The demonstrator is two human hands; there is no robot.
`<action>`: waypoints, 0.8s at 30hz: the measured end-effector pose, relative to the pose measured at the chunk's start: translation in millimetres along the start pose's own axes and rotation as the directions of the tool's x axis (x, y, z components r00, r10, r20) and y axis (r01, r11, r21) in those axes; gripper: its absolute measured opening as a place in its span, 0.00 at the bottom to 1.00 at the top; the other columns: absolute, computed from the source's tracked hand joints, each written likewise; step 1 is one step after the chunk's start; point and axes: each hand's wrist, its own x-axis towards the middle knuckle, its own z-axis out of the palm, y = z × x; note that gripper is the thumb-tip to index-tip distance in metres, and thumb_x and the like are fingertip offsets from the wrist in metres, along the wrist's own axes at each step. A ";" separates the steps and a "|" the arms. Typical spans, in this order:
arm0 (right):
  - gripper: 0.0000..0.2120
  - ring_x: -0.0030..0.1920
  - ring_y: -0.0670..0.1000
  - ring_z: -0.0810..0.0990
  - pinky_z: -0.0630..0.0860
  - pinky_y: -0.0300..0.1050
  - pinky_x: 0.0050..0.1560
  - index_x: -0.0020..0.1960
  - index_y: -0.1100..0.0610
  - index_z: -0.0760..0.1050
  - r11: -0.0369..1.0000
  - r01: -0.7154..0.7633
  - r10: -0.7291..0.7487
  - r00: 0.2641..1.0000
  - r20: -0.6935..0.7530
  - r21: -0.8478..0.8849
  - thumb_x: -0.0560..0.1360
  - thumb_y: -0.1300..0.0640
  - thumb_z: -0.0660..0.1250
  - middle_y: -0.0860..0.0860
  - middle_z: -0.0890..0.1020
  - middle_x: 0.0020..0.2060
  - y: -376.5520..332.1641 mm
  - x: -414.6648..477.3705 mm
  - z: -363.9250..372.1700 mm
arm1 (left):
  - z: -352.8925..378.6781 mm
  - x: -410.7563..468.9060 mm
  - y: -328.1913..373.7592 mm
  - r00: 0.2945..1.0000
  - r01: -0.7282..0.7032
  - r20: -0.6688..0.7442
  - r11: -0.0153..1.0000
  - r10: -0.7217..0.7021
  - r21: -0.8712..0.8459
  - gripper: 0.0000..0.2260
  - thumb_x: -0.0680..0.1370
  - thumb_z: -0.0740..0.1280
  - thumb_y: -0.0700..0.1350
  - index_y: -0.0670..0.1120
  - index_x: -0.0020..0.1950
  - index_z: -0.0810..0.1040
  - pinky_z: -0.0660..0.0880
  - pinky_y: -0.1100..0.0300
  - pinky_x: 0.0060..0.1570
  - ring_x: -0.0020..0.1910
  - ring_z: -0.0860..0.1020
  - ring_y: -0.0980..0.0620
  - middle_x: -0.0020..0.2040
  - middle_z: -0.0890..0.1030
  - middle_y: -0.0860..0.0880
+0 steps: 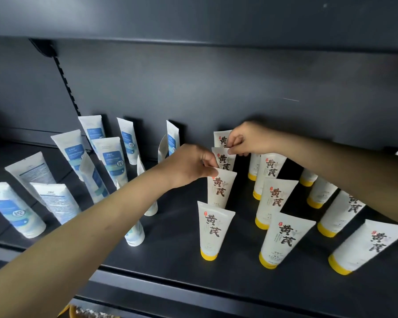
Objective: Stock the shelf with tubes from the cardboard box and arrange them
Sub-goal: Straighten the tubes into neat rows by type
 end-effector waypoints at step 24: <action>0.21 0.56 0.51 0.80 0.70 0.35 0.53 0.64 0.60 0.75 0.999 0.006 -0.008 0.999 -0.044 -0.051 0.72 0.60 0.72 0.55 0.80 0.59 8.0 34.3 -27.4 | -5.0 6.3 -1.6 0.995 -0.023 0.093 0.999 0.019 0.046 0.02 0.73 0.72 0.44 0.48 0.41 0.81 0.73 0.67 0.43 0.39 0.78 0.58 0.41 0.81 0.52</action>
